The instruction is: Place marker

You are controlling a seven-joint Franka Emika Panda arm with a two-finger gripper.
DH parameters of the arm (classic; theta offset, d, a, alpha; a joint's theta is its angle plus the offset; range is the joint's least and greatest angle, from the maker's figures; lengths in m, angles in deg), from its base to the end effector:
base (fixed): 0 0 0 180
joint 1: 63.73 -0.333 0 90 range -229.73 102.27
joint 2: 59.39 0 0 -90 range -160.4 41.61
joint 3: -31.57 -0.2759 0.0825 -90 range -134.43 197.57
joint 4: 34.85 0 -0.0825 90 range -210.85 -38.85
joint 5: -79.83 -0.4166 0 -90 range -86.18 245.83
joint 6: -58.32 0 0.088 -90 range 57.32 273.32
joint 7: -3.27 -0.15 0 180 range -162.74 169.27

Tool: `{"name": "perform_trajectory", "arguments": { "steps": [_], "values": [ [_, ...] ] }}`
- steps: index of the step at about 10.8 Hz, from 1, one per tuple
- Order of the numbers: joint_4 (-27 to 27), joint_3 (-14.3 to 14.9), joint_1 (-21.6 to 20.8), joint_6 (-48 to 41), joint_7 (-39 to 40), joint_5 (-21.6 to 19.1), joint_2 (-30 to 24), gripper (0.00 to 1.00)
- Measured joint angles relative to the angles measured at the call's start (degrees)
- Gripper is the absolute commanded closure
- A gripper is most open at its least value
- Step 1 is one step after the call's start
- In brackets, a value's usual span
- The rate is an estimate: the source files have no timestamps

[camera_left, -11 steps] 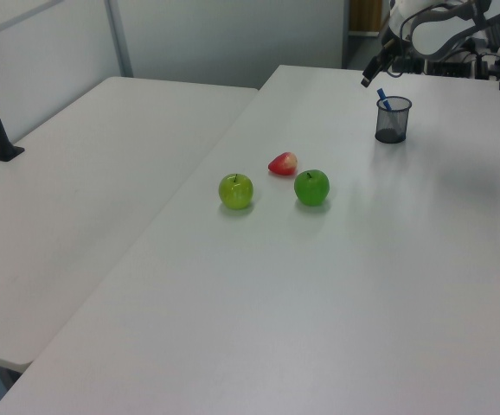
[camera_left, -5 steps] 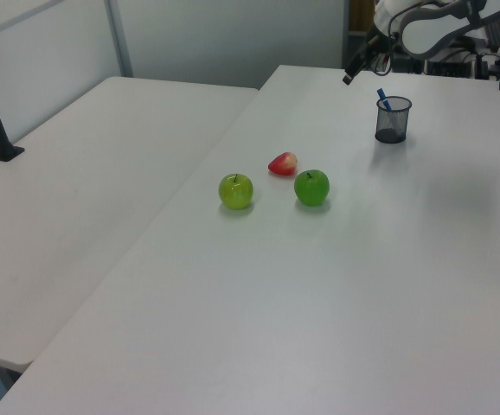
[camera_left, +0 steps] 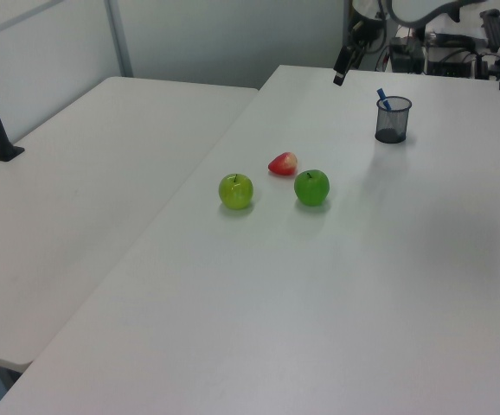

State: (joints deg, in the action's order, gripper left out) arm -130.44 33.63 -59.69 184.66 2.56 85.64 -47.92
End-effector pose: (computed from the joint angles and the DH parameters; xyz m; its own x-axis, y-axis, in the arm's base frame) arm 0.6864 -0.0791 0.4316 0.9433 -0.0498 0.3282 -0.0871 -0.9912 0.0998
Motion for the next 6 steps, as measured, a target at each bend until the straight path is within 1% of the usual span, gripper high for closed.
{"name": "perform_trajectory", "arguments": {
  "steps": [2, 4, 6],
  "values": [
    [2.75, -0.09, -3.95, -11.86, -0.09, 0.00, -2.28, 0.00],
    [3.42, -0.14, -7.61, -21.92, -0.20, 0.00, -5.51, 0.00],
    [3.47, -0.16, -10.53, -29.01, -0.42, -0.01, -8.71, 0.00]
  ]
}}
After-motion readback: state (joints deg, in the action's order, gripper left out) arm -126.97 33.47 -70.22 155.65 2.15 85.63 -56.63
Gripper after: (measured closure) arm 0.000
